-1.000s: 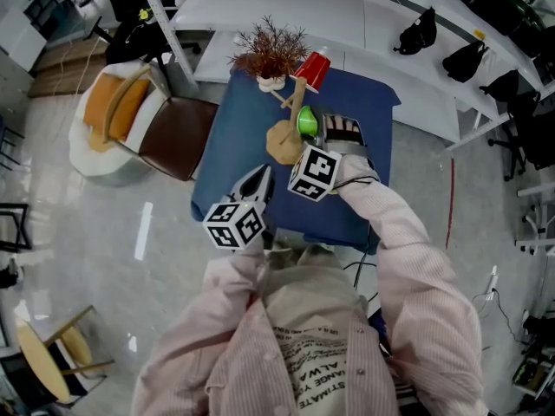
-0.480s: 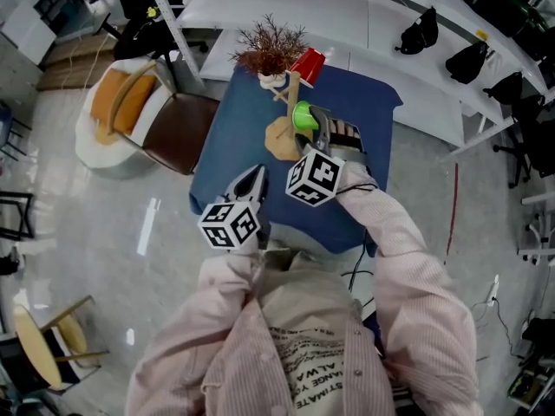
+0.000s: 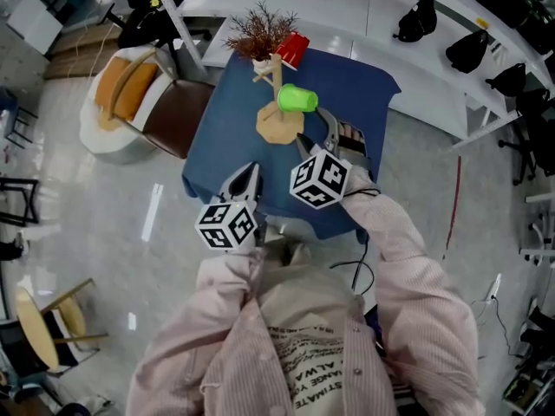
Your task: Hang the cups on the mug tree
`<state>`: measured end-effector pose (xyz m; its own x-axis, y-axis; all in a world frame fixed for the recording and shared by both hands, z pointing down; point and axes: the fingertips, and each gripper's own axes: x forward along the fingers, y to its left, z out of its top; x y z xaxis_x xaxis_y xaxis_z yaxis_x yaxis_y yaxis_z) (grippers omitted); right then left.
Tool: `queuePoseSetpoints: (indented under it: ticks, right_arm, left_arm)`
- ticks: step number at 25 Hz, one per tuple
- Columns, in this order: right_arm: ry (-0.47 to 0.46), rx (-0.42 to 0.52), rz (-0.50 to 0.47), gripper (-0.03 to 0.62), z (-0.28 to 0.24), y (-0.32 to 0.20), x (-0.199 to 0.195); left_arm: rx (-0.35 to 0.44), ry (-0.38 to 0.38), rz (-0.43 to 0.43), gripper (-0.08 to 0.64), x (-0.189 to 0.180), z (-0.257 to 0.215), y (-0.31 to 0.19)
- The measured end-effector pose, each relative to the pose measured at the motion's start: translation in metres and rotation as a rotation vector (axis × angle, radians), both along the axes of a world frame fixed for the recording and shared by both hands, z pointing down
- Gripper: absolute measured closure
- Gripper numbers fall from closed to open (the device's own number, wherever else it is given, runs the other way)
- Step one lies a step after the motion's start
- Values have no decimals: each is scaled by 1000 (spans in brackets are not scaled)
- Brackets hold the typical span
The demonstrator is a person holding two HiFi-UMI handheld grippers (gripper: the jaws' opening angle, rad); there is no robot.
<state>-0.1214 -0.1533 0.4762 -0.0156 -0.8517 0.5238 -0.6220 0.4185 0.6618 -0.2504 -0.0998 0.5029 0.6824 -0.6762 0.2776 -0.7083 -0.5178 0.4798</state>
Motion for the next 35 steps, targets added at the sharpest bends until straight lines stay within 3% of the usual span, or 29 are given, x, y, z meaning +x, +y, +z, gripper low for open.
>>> queuePoseSetpoints:
  ticks: [4,13,22,29,35]
  right_arm:
    - [-76,-18,34,293,7,23,17]
    - [-380,-123,156,295,46,71,35]
    - [-641,-192,266,295,105,100,35]
    - [-765,-168,369,295,127,103,33]
    - [-789,-156,429,295,156,104,37]
  left_arm:
    - [-6,-5,-17,561,9,2,14]
    - [-49,-17,-11,561,22,15,45]
    - [-104,-23,81,561,35,38,67]
    - [-124,-30,183,561,38,49,68]
    - [-139,-36,273,561,40,61,72]
